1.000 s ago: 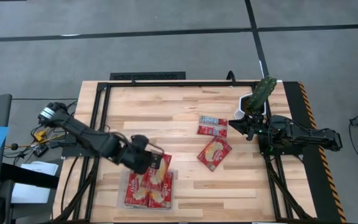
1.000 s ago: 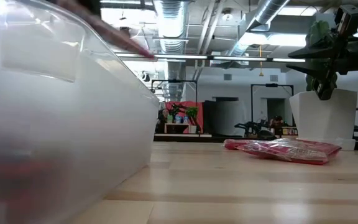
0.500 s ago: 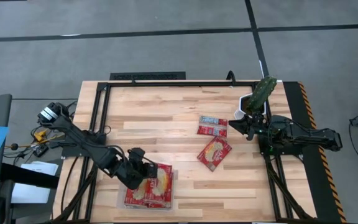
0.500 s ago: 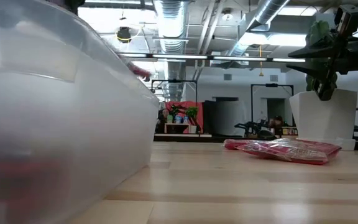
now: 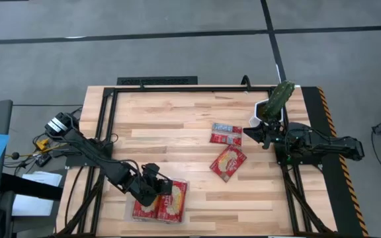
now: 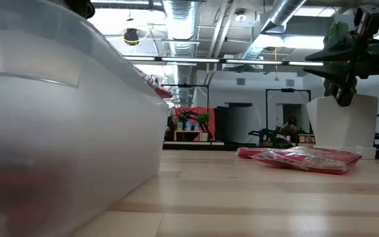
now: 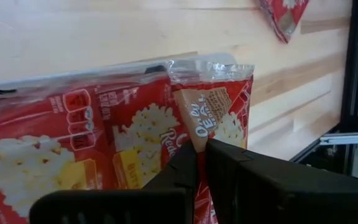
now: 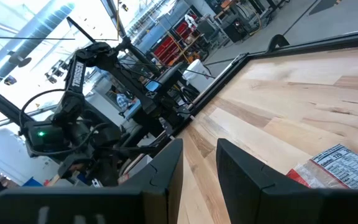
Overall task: Sort popcorn bags into baskets
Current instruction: Put the bottom left popcorn bag into the transparent bin, then put the top popcorn bag into the transparent bin
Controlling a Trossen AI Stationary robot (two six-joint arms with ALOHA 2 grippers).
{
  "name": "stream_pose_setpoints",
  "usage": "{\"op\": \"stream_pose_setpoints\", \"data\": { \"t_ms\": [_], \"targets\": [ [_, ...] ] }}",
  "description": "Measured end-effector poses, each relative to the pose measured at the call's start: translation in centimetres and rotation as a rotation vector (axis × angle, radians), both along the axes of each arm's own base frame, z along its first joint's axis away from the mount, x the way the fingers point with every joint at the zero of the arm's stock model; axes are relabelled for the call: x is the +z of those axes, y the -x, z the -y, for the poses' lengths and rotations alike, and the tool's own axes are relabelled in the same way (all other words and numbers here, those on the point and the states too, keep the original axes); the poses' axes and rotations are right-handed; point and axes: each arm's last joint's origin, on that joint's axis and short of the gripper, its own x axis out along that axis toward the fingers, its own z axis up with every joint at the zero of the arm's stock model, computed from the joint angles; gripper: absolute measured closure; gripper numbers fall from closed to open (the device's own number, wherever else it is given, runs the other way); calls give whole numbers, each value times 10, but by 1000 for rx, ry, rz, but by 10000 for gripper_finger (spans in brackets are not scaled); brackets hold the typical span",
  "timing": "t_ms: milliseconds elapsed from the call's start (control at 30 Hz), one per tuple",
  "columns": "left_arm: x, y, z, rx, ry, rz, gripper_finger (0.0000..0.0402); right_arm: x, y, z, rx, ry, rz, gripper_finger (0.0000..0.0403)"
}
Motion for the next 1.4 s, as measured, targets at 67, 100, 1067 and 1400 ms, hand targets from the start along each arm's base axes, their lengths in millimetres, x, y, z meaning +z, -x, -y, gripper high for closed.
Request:
{"op": "stream_pose_setpoints", "data": {
  "t_ms": [67,100,1067,1400],
  "targets": [
    [0,0,0,10,-5,0,397,0,0,0,0,0,0,280],
    [0,0,0,12,-4,1,396,0,0,0,0,1,0,280],
    [-3,3,-2,72,42,-39,284,0,0,0,1,10,-3,280],
    [27,20,-18,-13,29,-34,245,0,0,0,-1,33,-9,280]
  ]
}}
